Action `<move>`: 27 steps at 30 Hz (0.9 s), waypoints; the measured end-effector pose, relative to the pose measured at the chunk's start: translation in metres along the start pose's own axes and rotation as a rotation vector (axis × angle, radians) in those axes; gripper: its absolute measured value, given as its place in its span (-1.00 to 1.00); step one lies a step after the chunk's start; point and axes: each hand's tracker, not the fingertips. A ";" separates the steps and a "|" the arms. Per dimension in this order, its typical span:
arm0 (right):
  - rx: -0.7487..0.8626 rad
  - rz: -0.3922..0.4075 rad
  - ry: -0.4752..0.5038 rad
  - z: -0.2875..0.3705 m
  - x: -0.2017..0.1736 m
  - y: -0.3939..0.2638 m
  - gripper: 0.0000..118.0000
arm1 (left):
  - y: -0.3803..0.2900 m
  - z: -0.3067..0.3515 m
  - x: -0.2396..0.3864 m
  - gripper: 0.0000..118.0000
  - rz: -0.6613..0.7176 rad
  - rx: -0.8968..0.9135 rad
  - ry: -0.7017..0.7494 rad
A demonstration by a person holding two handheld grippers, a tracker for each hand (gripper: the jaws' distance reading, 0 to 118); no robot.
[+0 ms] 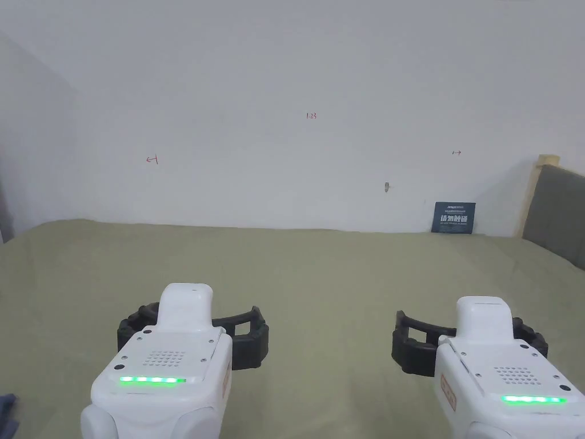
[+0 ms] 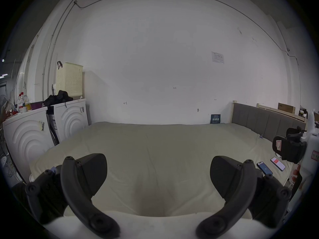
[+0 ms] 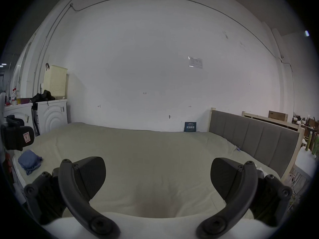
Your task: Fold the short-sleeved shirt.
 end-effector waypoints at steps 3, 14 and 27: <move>0.002 -0.015 0.002 -0.001 0.001 0.001 1.00 | 0.001 0.000 0.001 1.00 -0.006 0.000 0.001; -0.010 -0.014 -0.003 -0.003 0.004 -0.001 1.00 | 0.003 0.005 0.003 1.00 -0.011 0.000 -0.002; -0.002 -0.018 -0.002 -0.004 0.002 0.004 1.00 | 0.004 0.010 0.000 1.00 -0.008 0.004 0.001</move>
